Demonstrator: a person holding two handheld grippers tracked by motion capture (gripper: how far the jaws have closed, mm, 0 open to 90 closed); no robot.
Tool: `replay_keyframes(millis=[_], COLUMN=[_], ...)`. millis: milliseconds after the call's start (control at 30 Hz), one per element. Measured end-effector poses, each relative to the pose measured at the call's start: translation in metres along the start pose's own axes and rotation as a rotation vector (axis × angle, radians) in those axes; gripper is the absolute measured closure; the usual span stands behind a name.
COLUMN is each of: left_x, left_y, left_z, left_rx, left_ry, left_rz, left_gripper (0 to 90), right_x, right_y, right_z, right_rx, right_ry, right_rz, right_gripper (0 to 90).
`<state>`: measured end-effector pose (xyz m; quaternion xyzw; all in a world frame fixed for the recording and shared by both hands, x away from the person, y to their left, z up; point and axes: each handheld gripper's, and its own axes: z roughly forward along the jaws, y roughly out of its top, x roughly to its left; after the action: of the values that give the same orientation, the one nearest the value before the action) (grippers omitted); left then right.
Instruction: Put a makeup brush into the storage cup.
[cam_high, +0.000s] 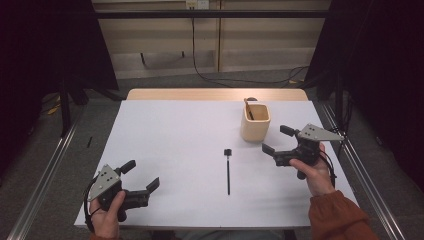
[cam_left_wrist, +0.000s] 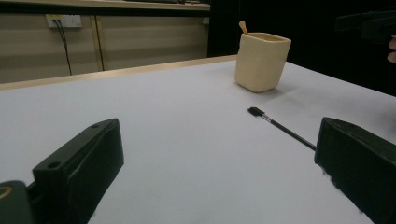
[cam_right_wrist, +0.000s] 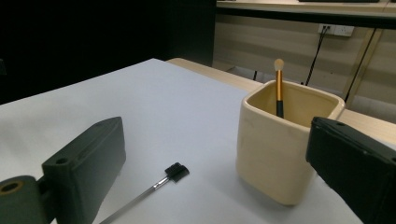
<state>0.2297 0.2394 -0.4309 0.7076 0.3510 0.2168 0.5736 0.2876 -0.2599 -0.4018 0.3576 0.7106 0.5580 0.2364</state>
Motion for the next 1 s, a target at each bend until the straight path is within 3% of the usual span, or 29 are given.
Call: replay_keyframes(millis=[133,733,1000], left_x=[0.0,0.002,0.001], left_y=[0.0,-0.001,-0.001], left_z=[0.0,0.0,0.0], left_rx=[0.001,0.002,0.002], left_ry=[0.002,0.006,0.003], left_rz=[0.0,-0.005,-0.004], left_gripper=[1.2,1.3,1.2], right_x=[0.003,0.024,0.033], right_y=[0.001,0.023,0.03], right_z=[0.01,0.057,0.08], right_rx=[0.016,-0.035,-0.029], right_ry=[0.009,0.077,0.084], right_rz=[-0.01,-0.024,-0.038], right_gripper=[4.0,6.0,5.8])
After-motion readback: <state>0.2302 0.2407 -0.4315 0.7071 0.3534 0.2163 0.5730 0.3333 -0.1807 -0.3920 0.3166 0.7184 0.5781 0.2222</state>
